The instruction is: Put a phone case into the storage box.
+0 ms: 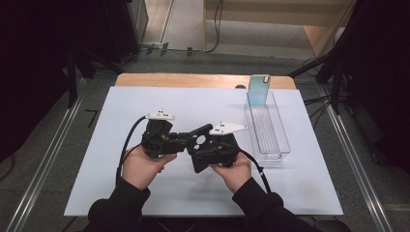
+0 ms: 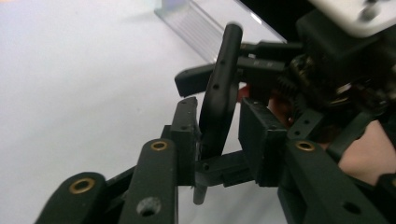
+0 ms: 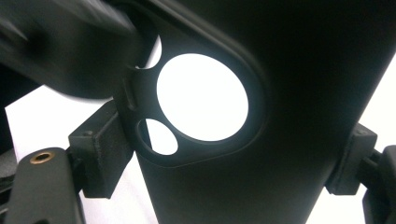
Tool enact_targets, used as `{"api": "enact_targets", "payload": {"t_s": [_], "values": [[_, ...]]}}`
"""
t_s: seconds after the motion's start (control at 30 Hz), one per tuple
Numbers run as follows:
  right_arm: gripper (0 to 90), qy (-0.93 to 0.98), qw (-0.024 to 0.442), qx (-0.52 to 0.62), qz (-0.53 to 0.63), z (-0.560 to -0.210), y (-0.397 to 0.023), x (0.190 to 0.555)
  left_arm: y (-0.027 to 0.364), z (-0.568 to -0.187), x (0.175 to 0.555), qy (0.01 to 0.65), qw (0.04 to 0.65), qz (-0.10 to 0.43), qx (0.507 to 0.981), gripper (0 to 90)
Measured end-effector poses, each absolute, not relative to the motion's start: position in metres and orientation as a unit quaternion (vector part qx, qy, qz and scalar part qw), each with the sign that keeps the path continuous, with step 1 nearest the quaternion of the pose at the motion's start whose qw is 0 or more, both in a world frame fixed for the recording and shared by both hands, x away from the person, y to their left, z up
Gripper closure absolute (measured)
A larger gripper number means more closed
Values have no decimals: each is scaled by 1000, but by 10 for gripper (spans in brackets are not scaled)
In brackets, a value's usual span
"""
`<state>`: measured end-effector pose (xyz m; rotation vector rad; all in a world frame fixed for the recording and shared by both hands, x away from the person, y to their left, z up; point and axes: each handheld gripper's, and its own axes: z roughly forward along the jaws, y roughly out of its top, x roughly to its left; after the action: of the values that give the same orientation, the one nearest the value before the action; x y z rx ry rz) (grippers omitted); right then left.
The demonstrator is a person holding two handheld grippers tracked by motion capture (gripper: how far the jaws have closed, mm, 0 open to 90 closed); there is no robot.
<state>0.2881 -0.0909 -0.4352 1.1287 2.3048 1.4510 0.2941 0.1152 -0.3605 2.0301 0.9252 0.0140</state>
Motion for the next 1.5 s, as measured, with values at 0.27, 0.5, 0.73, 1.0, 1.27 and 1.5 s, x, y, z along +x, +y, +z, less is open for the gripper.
{"api": "enact_targets", "payload": {"t_s": [0.27,0.5,0.73,1.0,1.27,1.5], "values": [[158,773,99,397,486,-436,-101,295,124,-357,296,376,436,-1,818,535],[158,766,99,413,482,-435,-115,303,128,-364,298,350,442,-6,826,388],[158,764,88,416,486,-429,-126,308,132,-382,298,316,435,16,843,359],[158,773,84,403,483,-422,-135,310,145,-409,301,313,441,11,841,314],[158,775,70,394,489,-414,-139,309,161,-431,296,316,440,-4,841,313],[158,777,62,390,491,-407,-143,308,172,-443,291,320,429,2,845,313]]}}
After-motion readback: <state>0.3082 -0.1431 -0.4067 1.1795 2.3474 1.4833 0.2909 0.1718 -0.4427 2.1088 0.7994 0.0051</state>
